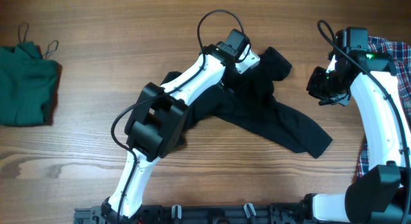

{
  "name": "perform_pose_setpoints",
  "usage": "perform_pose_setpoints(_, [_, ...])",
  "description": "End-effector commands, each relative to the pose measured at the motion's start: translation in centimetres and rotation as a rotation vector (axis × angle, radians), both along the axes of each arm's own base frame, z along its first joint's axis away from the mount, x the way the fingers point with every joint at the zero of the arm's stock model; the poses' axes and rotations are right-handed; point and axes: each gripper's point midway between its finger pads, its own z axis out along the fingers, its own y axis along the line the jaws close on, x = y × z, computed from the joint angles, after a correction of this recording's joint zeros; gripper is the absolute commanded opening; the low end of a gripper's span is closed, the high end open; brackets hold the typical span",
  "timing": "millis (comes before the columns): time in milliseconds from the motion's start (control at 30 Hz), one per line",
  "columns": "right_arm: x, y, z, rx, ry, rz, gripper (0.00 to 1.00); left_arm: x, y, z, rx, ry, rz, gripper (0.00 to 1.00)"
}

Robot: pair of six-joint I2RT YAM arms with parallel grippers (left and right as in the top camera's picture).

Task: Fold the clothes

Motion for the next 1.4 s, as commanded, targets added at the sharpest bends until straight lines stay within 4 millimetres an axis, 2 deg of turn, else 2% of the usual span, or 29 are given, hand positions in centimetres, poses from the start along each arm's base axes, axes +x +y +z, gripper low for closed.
perform_pose_setpoints(0, [-0.1, -0.3, 0.5, -0.019, -0.016, 0.01, 0.21, 2.0, 0.9, -1.1, 0.004, -0.036, 0.022, 0.29])
perform_pose_setpoints(67, [0.0, -0.3, 0.5, -0.019, -0.019, 0.009, 0.22, 2.7, 2.0, -2.1, 0.01, -0.021, 0.045, 0.28])
perform_pose_setpoints(167, [0.1, -0.3, 0.5, -0.019, -0.023, 0.009, 0.23, 3.7, 3.1, -2.0, -0.017, -0.012, 0.07, 0.28])
perform_pose_setpoints(233, [0.1, -0.3, 0.5, -0.019, -0.023, 0.009, 0.23, 4.5, 4.3, -2.9, -0.014, -0.006, 0.097, 0.28])
perform_pose_setpoints(367, [0.1, -0.3, 0.5, -0.019, -0.022, 0.01, 0.24, 6.4, 8.4, -6.6, 0.006, 0.037, 0.188, 0.28])
perform_pose_setpoints(400, [0.1, -0.3, 0.5, -0.019, -0.022, 0.009, 0.24, 7.2, 9.9, -7.4, 0.005, 0.04, 0.222, 0.29])
perform_pose_setpoints(500, [0.1, -0.3, 0.5, -0.019, -0.022, 0.009, 0.24, 9.9, 14.5, -7.3, -0.011, 0.024, 0.345, 0.29])
perform_pose_setpoints(567, [0.1, -0.3, 0.5, -0.019, -0.022, 0.009, 0.24, 11.8, 19.9, -7.3, -0.016, 0.032, 0.504, 0.29])
perform_pose_setpoints(667, [0.4, -0.3, 0.5, -0.02, -0.033, 0.009, 0.24, 13.0, 25.6, -7.3, -0.036, 0.052, 0.676, 0.29])
perform_pose_setpoints(733, [0.4, -0.3, 0.6, -0.019, -0.035, 0.009, 0.24, 13.3, 27.1, -6.4, -0.05, 0.06, 0.714, 0.28])
perform_pose_setpoints(867, [1.2, 1.2, 0.7, 0.047, -0.071, 0.105, 0.25, 15.3, 24.2, 0.0, -0.114, -0.047, 0.66, 0.3])
perform_pose_setpoints(900, [1.7, 1.1, 0.7, 0.046, -0.086, 0.106, 0.28, 15.7, 21.7, 3.4, -0.144, -0.106, 0.613, 0.39])
perform_pose_setpoints(967, [2.8, 1.3, 0.6, 0.044, -0.135, 0.157, 0.29, 15.2, 18.6, 6.3, -0.17, -0.147, 0.556, 0.47])
perform_pose_setpoints(1000, [3.3, 1.9, 0.5, 0.065, -0.162, 0.21, 0.27, 14.8, 17.5, 6.8, -0.173, -0.148, 0.535, 0.49])
perform_pose_setpoints(1033, [3.9, 3.2, 0.2, 0.12, -0.204, 0.281, 0.08, 14.2, 16.4, 6.8, -0.169, -0.136, 0.515, 0.49])
perform_pose_setpoints(1067, [4.5, 4.2, -0.4, 0.162, -0.247, 0.334, 0.04, 13.4, 15.5, 6.5, -0.161, -0.118, 0.497, 0.49])
perform_pose_setpoints(1167, [6.2, 5.5, -3.6, 0.162, -0.337, 0.428, 0.04, 11.5, 13.8, 5.8, -0.132, -0.062, 0.463, 0.47])
perform_pose_setpoints(1233, [6.6, 6.6, -5.6, 0.158, -0.341, 0.494, 0.04, 10.7, 14.3, 5.0, -0.079, -0.042, 0.473, 0.46])
perform_pose_setpoints(1300, [6.5, 7.5, -6.7, 0.159, -0.322, 0.539, 0.04, 11.0, 15.3, 4.7, -0.036, -0.063, 0.497, 0.43])
perform_pose_setpoints(1367, [6.3, 7.7, -7.2, 0.161, -0.308, 0.551, 0.04, 11.0, 15.4, 3.8, -0.024, -0.051, 0.5, 0.43])
